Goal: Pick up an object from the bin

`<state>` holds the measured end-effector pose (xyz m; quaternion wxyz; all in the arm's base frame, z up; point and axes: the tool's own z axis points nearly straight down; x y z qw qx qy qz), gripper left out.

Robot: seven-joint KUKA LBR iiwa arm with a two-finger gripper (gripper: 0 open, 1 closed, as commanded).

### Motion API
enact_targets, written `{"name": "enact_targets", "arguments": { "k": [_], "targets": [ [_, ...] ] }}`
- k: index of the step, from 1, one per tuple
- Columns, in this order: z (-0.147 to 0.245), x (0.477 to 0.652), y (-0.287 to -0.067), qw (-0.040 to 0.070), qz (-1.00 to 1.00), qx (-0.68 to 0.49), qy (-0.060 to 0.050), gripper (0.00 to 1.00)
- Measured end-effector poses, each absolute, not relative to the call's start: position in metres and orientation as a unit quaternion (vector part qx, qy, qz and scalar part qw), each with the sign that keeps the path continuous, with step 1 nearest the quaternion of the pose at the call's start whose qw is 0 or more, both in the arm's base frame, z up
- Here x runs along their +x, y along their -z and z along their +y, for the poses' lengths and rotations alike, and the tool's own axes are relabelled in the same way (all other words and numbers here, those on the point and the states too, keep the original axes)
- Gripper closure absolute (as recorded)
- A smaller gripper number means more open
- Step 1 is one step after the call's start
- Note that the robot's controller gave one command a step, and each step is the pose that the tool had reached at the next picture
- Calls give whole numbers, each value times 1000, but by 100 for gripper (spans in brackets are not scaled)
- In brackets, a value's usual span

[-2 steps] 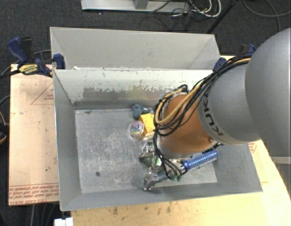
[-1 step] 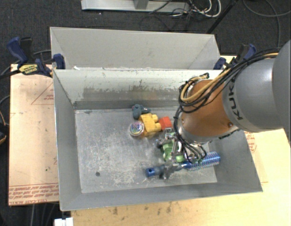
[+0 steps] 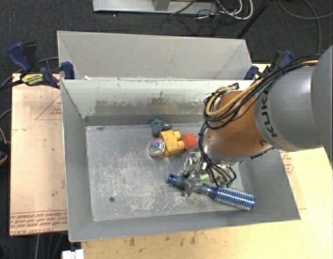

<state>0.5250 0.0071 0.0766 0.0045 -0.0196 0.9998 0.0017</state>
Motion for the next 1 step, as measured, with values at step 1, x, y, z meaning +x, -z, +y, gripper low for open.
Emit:
{"name": "enact_targets", "arguments": {
  "k": [1],
  "targets": [
    [-51, 505, -205, 3, 987, -162, -2, 100]
  ]
}}
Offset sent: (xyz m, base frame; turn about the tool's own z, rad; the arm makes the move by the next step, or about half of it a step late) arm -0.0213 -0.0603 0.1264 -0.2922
